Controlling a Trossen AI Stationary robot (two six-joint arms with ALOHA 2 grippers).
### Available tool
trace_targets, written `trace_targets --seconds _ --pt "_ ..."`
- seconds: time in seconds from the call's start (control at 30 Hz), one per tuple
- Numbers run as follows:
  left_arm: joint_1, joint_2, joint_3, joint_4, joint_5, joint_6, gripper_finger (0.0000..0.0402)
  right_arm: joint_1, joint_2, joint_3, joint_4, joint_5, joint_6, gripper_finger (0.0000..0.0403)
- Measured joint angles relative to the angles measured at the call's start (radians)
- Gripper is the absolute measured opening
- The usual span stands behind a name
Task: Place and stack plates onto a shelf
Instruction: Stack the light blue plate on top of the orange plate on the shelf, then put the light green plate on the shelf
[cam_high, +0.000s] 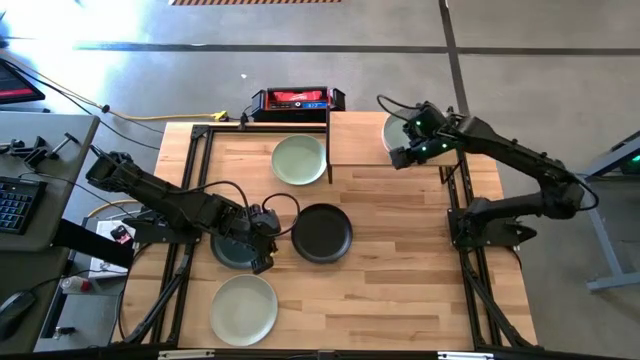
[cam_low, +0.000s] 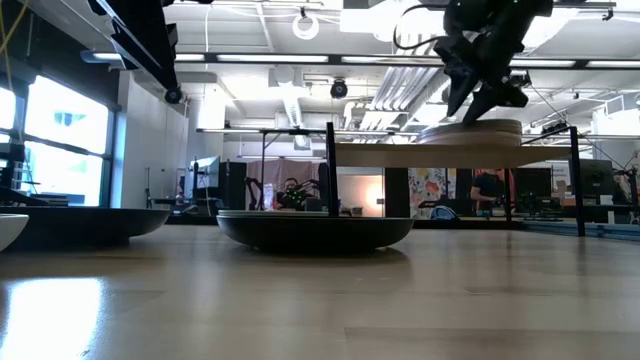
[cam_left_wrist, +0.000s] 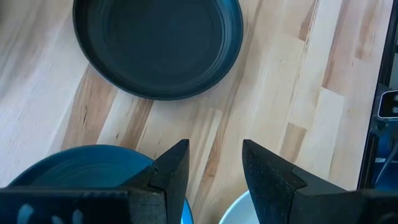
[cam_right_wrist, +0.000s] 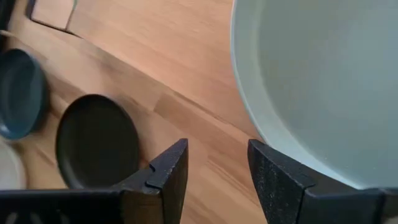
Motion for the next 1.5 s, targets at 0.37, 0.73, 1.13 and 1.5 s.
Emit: trace_targets --seconds 0.37,0.73,1.13,1.5 --pt "0.0 0.0 0.0 0.003 -0.008 0.016 0.0136 -0.015 0.013 0.0 0.011 0.069 0.011 0.0161" --pt "0.0 0.0 0.0 0.004 -0.008 -0.128 0.0136 -0.062 0.013 0.0 -0.017 0.069 -0.003 0.0161" --pt "0.006 0.0 0.0 0.025 -0.012 -0.042 0.0136 -0.094 0.011 0.0 -0.064 0.034 -0.014 0.0161" --pt "0.006 0.0 0.0 0.141 -0.012 -0.072 0.0136 0.0 -0.049 0.0 0.021 -0.132 0.011 0.0161"
